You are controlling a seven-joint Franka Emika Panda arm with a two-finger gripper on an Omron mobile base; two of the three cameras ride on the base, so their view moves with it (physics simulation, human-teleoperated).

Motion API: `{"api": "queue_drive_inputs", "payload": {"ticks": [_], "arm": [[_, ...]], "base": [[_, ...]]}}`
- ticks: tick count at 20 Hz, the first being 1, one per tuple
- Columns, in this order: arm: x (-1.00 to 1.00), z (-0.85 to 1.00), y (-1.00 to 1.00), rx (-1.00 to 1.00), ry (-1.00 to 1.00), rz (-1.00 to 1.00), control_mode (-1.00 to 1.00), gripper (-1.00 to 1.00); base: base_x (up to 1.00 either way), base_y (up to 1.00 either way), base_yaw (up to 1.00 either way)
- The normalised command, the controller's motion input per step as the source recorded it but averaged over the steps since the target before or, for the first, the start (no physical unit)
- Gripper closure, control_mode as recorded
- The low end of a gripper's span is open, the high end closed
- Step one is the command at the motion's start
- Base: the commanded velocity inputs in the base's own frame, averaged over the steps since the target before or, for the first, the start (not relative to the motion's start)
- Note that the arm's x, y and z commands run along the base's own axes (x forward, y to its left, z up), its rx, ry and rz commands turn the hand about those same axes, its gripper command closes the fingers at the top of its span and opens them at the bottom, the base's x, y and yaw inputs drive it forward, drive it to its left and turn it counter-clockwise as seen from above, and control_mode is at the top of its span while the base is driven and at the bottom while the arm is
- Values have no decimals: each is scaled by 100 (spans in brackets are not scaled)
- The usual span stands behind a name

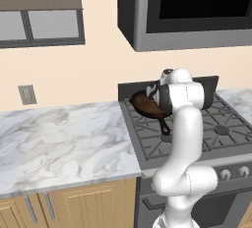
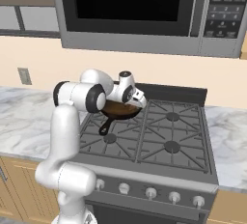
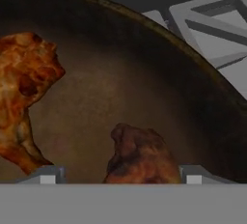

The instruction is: Take the chicken drumsticks from the pan and place one on each plate on the dining counter.

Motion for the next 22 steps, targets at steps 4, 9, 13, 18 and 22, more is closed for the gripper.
{"api": "queue_drive_inputs", "payload": {"ticks": [4, 9, 13, 18, 22], "arm": [[-38, -100, 0, 0, 10, -17, -100, 100], [-44, -100, 0, -10, 19, -15, -100, 100], [-63, -100, 0, -14, 18, -15, -100, 100], [-100, -45, -16, 10, -27, -21, -100, 100], [-95, 11, -19, 16, -66, -23, -100, 100]], "base": [[0, 0, 0], [0, 0, 0], [0, 0, 0], [0, 0, 0], [0, 0, 0]]}}
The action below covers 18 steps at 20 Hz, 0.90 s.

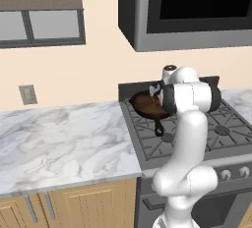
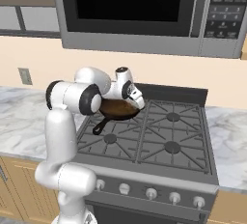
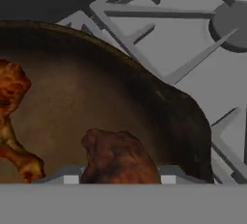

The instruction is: Take the chicken drumsticks from the pan and place one on each plate on the dining counter.

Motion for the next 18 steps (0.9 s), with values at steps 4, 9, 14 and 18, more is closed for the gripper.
{"api": "queue_drive_inputs", "payload": {"ticks": [4, 9, 14, 18], "arm": [[-98, 82, -6, 15, -66, -15, -100, 100], [-100, 100, 0, 16, -40, -1, -100, 100], [-100, 100, -3, 9, -6, 1, -100, 100], [-100, 100, 0, 1, 0, 2, -100, 100]], "base": [[0, 0, 0], [0, 0, 0], [0, 0, 0], [0, 0, 0]]}}
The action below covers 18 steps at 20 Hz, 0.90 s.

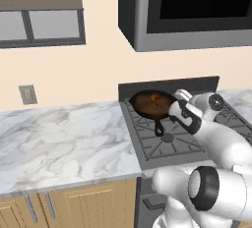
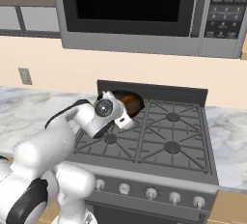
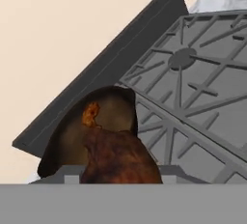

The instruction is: Take the chicken drumsticks from the pan and place one on each plate on the dining counter.

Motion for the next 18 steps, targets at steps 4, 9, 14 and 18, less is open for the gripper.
{"api": "queue_drive_inputs", "payload": {"ticks": [4, 9, 14, 18], "arm": [[-100, 100, 0, 0, 11, 0, -100, 100], [-100, 95, 12, 0, 39, 0, -100, 100], [-100, 15, 39, 0, 32, 6, -100, 100], [-56, -96, 47, 6, 4, 16, -100, 100]], "base": [[0, 0, 0], [0, 0, 0], [0, 0, 0], [0, 0, 0]]}}
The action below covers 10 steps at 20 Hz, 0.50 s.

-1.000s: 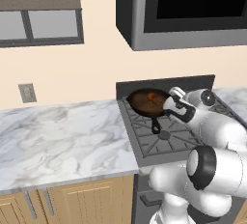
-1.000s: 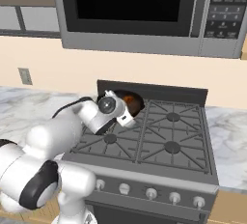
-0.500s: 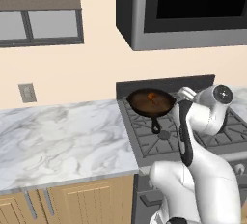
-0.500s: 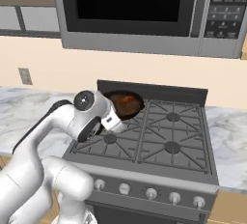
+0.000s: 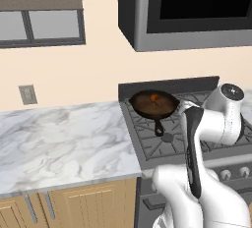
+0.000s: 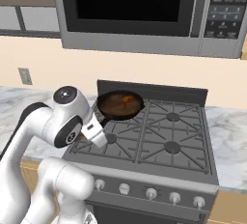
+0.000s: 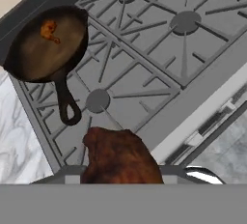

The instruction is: Take the chicken drumsticks from the pan and place one on each plate on the dining counter.

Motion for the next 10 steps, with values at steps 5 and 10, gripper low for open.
{"api": "queue_drive_inputs", "payload": {"ticks": [5, 10], "arm": [[5, -67, 32, 2, 0, 6, -100, 100], [2, -1, 5, 0, 0, -8, -100, 100]], "base": [[0, 0, 0], [0, 0, 0]]}}
